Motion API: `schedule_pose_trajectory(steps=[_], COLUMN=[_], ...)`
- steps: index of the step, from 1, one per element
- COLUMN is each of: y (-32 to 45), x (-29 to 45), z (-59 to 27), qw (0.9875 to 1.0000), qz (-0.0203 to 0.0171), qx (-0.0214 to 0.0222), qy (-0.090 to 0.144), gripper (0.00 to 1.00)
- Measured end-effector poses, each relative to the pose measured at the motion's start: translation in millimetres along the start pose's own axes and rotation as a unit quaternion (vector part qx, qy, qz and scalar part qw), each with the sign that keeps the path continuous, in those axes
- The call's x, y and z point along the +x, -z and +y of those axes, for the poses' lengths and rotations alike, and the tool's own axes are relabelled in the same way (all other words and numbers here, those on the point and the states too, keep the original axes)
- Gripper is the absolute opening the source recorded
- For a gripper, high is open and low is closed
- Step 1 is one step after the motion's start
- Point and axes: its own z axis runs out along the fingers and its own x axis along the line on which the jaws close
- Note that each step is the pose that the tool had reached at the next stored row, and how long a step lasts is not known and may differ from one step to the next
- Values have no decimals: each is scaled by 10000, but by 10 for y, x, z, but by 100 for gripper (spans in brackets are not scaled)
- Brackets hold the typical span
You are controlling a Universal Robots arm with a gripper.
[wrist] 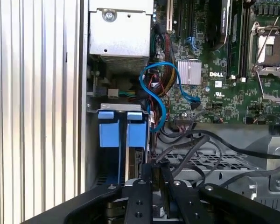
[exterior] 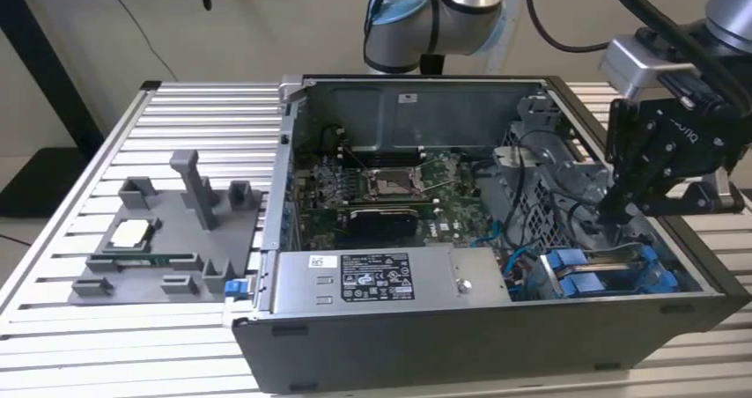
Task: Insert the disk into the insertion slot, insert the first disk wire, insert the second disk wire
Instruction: 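Insert the first disk wire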
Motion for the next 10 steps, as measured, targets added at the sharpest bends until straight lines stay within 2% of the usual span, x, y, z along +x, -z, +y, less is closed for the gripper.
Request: schedule_pose_trajectory(steps=[4,9,10], y=[-31,-55,-63], x=[26,32,34], z=[-16,-45,-46], qw=[10000,9998,9997], qz=[10,14,14], qx=[43,212,232], qy=[15,61,67], gripper=[19,19,19])
